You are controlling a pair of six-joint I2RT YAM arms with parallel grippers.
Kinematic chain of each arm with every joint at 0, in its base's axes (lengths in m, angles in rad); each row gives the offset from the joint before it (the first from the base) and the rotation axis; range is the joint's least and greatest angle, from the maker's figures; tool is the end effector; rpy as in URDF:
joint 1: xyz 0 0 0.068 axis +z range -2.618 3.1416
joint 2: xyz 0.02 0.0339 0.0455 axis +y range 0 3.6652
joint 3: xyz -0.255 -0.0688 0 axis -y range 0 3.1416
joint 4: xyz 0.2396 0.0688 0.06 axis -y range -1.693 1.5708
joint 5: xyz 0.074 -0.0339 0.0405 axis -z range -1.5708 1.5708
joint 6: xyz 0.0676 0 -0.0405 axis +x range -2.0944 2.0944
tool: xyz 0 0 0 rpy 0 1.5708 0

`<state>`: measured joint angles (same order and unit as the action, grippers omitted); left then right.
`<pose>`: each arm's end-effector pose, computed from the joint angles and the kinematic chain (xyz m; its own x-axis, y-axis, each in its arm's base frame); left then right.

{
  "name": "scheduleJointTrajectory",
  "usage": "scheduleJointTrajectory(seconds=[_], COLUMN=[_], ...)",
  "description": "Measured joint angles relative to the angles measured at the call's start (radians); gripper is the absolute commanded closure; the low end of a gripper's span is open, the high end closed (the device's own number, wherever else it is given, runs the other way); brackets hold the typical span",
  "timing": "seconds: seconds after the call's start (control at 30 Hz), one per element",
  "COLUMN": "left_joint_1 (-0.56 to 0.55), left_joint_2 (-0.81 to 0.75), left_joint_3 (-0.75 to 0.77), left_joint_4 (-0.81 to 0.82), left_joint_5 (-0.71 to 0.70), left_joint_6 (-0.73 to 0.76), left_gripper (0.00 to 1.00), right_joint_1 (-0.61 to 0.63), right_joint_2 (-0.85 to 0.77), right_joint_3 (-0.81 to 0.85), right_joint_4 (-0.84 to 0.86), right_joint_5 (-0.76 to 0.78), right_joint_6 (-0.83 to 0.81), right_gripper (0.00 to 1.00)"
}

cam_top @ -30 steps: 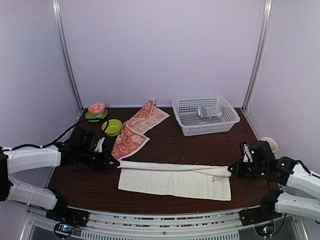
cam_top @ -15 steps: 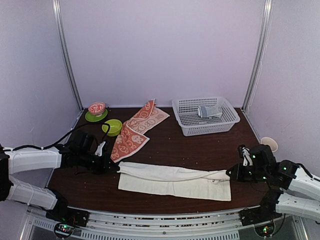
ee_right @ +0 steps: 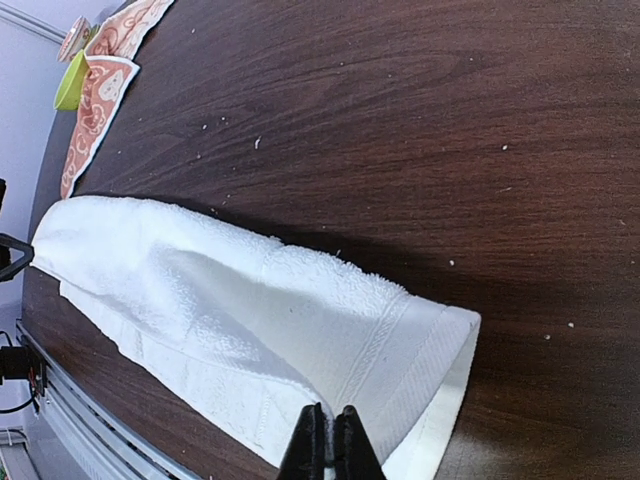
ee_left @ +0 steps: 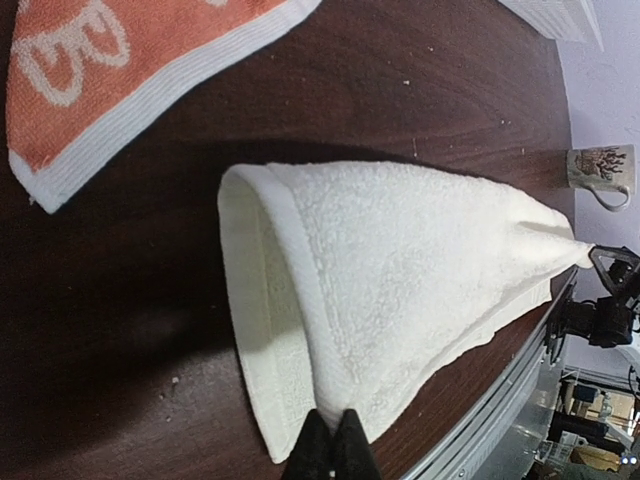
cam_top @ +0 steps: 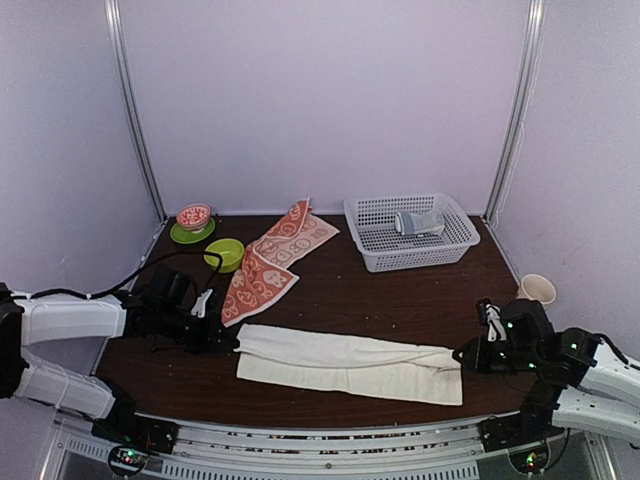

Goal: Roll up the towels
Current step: Fold the towel at the center of the board.

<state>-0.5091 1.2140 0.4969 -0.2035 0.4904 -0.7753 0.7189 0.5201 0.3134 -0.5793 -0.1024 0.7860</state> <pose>0.1869 -0.1408 0.1338 -0.9716 -0.1648 -0.1699 -0.0016 0.7224 -0.6914 0.1048 0.1009 0.1498 -0.8782 0.1667 -0.4482 -0.1246 0.8251 0.5511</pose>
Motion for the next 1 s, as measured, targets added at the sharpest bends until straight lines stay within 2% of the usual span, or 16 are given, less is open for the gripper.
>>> scheduleJointTrajectory(seconds=[0.27, 0.6, 0.67, 0.8, 0.9, 0.93, 1.0], left_joint_1=[-0.009, -0.021, -0.021, -0.023, -0.023, -0.023, -0.023], left_joint_2=[0.008, 0.021, 0.031, 0.042, 0.052, 0.055, 0.058], left_joint_3=[0.000, -0.015, -0.018, -0.018, -0.018, -0.018, -0.018], left_joint_4=[0.000, 0.000, -0.002, -0.003, -0.003, -0.003, -0.003], left_joint_5=[0.018, 0.031, 0.031, 0.031, 0.031, 0.031, 0.031], left_joint_6=[0.001, 0.023, 0.026, 0.033, 0.037, 0.038, 0.039], left_gripper=[1.00, 1.00, 1.00, 1.00, 1.00, 1.00, 1.00], right_joint_1=[0.010, 0.071, 0.087, 0.104, 0.111, 0.112, 0.112], right_joint_2=[-0.100, -0.107, -0.112, -0.124, -0.126, -0.129, -0.133], right_joint_3=[-0.011, -0.014, -0.018, -0.029, -0.032, -0.032, -0.031], right_joint_4=[-0.046, -0.085, -0.100, -0.127, -0.134, -0.132, -0.120], right_joint_5=[0.047, 0.051, 0.051, 0.044, 0.017, 0.008, -0.010], right_joint_6=[0.033, 0.042, 0.052, 0.068, 0.078, 0.089, 0.113], right_gripper=[1.00, 0.99, 0.89, 0.53, 0.31, 0.25, 0.22])
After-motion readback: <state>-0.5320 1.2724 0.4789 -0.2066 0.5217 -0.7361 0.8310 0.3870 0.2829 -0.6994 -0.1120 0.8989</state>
